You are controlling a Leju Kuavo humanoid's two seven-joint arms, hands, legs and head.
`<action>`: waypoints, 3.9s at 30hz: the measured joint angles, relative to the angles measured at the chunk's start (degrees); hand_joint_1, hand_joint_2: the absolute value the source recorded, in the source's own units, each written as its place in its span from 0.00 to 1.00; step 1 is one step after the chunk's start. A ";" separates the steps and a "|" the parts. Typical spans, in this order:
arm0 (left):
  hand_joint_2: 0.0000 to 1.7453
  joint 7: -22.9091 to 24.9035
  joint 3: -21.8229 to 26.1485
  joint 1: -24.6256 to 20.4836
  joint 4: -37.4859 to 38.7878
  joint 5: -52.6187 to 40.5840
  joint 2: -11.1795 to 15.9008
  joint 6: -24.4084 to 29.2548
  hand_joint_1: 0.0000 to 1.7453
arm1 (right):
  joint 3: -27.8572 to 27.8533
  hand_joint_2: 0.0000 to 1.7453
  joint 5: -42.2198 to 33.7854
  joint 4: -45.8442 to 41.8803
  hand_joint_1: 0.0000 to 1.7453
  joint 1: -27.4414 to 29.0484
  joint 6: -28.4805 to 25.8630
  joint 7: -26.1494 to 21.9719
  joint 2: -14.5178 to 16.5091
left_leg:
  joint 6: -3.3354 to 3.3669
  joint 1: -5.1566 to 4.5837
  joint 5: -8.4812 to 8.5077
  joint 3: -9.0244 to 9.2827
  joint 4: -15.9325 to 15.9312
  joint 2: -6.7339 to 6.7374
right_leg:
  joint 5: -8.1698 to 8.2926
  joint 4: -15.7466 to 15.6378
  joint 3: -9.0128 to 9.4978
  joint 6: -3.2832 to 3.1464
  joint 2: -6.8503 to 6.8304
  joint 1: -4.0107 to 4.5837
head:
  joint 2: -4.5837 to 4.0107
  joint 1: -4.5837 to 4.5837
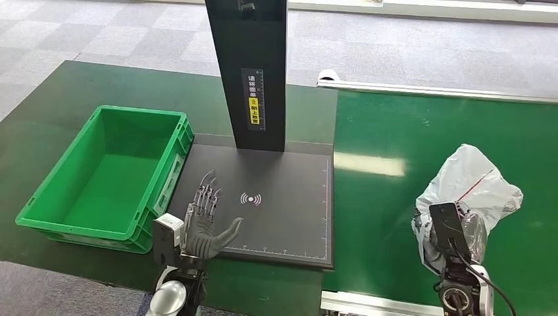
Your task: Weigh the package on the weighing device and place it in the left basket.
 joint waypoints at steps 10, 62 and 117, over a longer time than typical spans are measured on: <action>1.00 -2.69 0.09 -1.27 0.10 1.12 0.27 0.98 0.00 | 5.59 1.00 -2.26 -10.84 1.00 1.36 -2.82 -4.60 2.59 | 0.00 0.01 0.02 0.02 -0.01 0.05 | 0.00 0.00 0.00 0.00 0.01 0.02 | 0.01 -0.01; 1.00 0.49 -0.53 -3.87 2.31 7.03 -0.14 4.54 0.00 | 39.60 1.00 -23.31 -0.88 0.00 -7.21 27.16 -4.56 3.47 | 0.01 0.03 0.03 -0.11 -0.01 -0.08 | -0.01 0.00 -0.06 0.00 -0.05 0.04 | 0.00 0.01; 1.00 18.83 -21.44 -17.84 29.31 -55.98 -3.57 5.13 1.00 | 7.01 1.00 -39.30 -26.60 0.00 5.06 8.92 -33.44 9.12 | 0.03 -0.02 0.01 -0.01 0.01 -0.11 | -0.01 -0.03 0.02 0.03 -0.05 -0.04 | 0.00 -0.01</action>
